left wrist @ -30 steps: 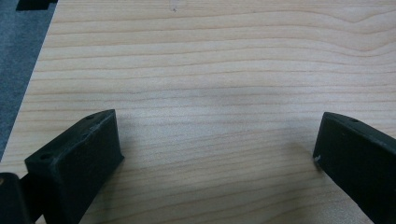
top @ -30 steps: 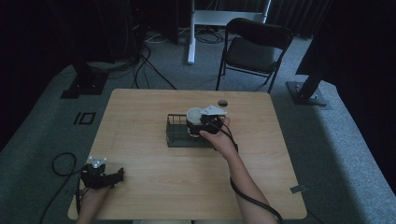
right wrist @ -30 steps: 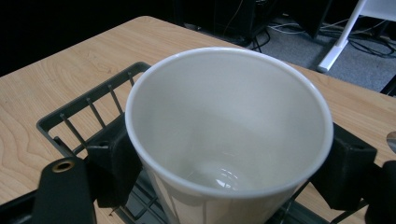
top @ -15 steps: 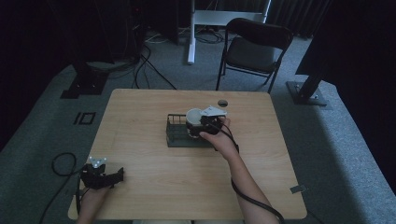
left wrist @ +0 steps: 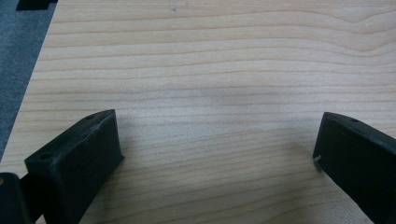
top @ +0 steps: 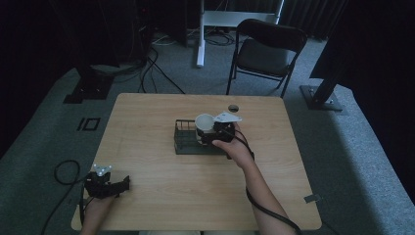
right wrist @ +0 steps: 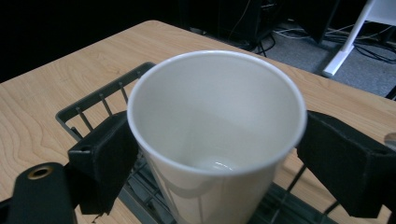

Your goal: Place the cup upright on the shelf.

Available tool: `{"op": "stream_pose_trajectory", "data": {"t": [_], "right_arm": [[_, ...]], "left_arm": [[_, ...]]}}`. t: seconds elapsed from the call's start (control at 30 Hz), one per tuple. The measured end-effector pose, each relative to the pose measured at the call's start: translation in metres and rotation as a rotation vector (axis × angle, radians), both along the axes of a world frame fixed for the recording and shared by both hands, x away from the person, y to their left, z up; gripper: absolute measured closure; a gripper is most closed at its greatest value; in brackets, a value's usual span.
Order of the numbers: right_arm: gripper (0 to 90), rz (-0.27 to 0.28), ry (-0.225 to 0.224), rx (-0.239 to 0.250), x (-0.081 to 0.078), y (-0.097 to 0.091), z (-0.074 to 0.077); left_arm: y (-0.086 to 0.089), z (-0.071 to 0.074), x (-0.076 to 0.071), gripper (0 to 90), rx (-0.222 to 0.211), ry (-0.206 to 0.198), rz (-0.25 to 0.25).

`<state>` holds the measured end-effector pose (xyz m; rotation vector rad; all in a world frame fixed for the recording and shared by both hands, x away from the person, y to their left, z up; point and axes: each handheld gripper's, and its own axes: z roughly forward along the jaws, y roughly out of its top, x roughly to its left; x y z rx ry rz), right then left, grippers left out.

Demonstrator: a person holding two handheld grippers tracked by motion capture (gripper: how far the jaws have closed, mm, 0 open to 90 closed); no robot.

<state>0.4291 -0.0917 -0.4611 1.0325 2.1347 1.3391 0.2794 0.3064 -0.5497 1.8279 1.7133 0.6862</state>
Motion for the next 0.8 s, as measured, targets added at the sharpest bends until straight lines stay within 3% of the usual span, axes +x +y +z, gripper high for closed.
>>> {"op": "stream_pose_trajectory", "data": {"t": [0.8], "right_arm": [[12.6, 0.006, -0.009, 0.004, -0.016, -0.027, -0.003]], "left_arm": [[0.0, 0.0, 0.0, 1.0, 0.0, 0.0, 0.0]]}}
